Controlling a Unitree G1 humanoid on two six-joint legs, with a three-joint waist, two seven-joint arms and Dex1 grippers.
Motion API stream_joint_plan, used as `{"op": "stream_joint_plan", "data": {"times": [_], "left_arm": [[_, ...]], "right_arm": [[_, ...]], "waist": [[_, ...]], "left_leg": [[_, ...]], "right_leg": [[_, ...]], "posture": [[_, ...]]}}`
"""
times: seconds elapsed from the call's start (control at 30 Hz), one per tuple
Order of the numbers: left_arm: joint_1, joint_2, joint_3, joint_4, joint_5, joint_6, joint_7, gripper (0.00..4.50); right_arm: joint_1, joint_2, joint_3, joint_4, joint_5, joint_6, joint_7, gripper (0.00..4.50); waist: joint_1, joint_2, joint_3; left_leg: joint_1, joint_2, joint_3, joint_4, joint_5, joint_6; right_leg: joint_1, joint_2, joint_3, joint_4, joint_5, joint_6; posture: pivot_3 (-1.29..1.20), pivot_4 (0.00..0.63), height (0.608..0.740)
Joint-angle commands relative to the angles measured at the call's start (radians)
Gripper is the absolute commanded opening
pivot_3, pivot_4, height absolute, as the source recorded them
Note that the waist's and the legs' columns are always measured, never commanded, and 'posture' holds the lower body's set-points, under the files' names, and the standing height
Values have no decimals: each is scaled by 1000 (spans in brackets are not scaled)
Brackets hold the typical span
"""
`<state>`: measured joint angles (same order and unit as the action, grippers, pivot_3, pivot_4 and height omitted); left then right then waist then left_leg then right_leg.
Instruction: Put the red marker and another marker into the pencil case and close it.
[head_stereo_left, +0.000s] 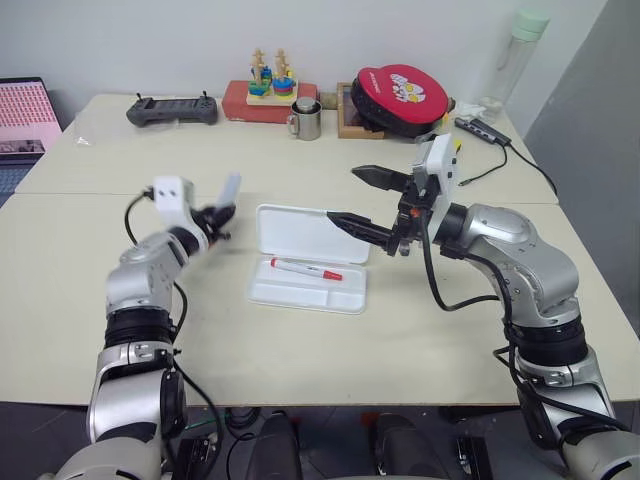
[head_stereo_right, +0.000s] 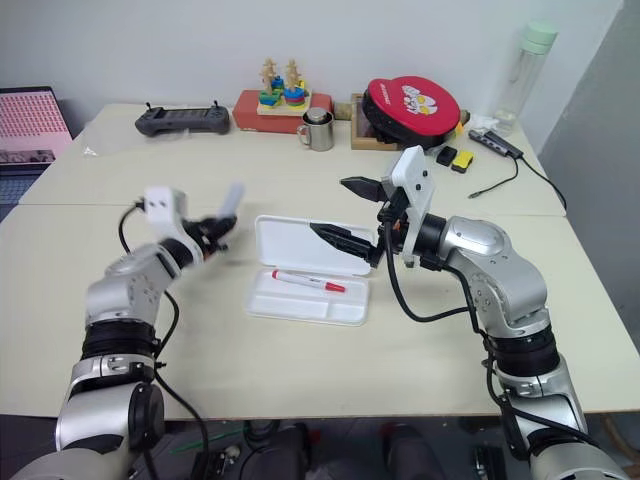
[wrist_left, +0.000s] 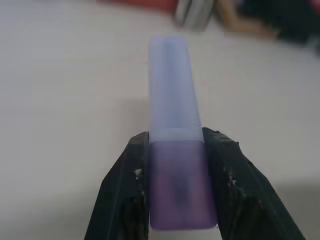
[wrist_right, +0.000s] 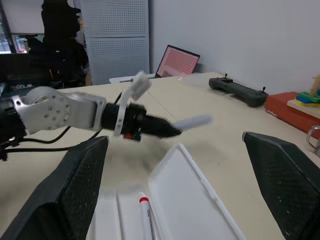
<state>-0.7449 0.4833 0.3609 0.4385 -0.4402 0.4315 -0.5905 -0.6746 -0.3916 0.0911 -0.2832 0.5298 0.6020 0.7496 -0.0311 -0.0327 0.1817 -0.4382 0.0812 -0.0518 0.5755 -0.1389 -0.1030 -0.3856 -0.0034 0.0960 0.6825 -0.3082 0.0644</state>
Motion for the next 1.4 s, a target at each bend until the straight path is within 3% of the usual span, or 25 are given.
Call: {"op": "stream_joint_plan", "data": {"times": [0.03,0.17,0.4,0.8,1.0,1.07,1.33,1.4], "left_arm": [[-27,36,2,-260,-190,29,-234,1210],[82,148,-137,-413,-215,40,-536,1210],[134,364,-450,-294,107,-226,-838,1210],[114,393,-574,-142,293,-388,-942,1210],[94,361,-575,-119,303,-389,-938,1210],[96,356,-575,-122,300,-376,-946,1917],[95,335,-561,-140,281,-347,-947,3551],[91,303,-517,-179,211,-288,-929,3975]], "right_arm": [[18,-22,-43,-64,51,14,22,4500],[41,-57,-50,-87,78,33,47,4500],[69,-93,-38,-92,58,24,63,4500],[113,-83,8,-123,14,23,20,4500],[108,-76,11,-115,0,21,18,4500],[108,-74,10,-115,1,21,17,4500],[118,-74,17,-105,-8,30,3,4500],[119,-70,9,-60,-49,64,-67,4500]], "waist": [[1,0,0],[-3,1,0],[-15,2,0],[-16,2,0],[-16,2,0],[-16,2,0],[-17,2,0],[-17,2,0]], "left_leg": [[0,0,0,0,0,0],[1,-2,2,-1,0,0],[4,1,1,-1,0,0],[0,1,2,-2,0,1],[0,1,1,-2,0,1],[0,1,1,-1,0,1],[0,1,1,-1,0,1],[0,1,1,-1,0,1]], "right_leg": [[0,-1,0,-1,0,0],[2,-2,1,-1,0,0],[1,1,1,0,-1,-1],[-3,1,1,0,-1,-4],[-3,1,1,0,-1,-4],[-2,1,1,0,-1,-3],[-2,1,1,1,-1,-3],[-2,1,1,1,-1,-3]], "posture": [[0,150,740],[0,150,740],[0,150,740],[0,150,740],[0,150,740],[0,150,740],[0,150,740],[0,150,740]]}}
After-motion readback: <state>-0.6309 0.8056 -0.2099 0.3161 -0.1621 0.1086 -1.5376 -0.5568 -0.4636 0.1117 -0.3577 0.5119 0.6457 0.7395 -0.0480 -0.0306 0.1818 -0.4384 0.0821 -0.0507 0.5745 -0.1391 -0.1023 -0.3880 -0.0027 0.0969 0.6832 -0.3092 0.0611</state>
